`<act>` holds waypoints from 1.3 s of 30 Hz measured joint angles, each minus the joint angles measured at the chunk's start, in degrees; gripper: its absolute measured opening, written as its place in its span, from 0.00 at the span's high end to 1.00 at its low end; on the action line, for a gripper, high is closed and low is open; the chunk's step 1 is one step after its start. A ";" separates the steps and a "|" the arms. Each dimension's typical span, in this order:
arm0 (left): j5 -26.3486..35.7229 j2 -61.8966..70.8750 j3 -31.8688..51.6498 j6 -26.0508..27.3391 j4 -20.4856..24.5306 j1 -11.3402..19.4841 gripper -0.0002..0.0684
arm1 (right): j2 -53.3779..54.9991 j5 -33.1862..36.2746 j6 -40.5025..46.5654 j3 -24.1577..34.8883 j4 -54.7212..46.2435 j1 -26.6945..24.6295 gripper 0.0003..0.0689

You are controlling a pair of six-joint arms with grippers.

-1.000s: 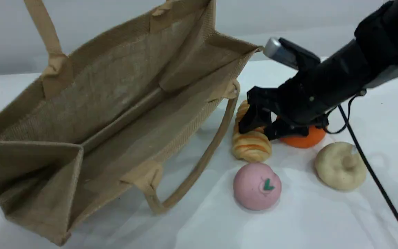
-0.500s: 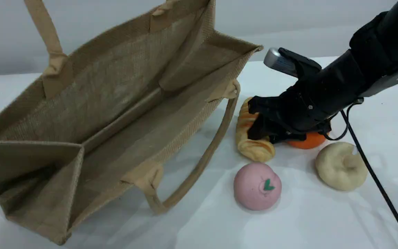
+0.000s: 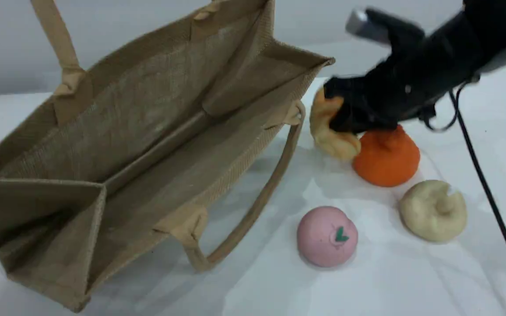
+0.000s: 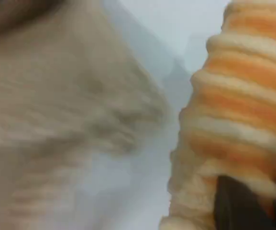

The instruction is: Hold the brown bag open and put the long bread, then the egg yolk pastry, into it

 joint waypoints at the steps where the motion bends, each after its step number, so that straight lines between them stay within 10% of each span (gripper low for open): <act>1: 0.00 0.00 0.00 0.00 0.00 0.00 0.87 | -1.17 -0.85 0.00 0.00 -0.29 0.00 0.92; 11: 0.00 0.00 0.00 0.00 0.00 0.00 0.87 | -8.71 -5.34 0.49 0.04 -2.61 -5.78 0.92; 26: 0.00 0.00 0.00 0.00 -1.58 -0.05 0.87 | -16.81 34.39 8.00 1.70 -14.25 -4.67 0.93; 39: 0.00 0.00 0.00 0.00 -3.28 -0.05 0.87 | -12.37 19.51 10.63 3.61 -8.69 13.57 0.94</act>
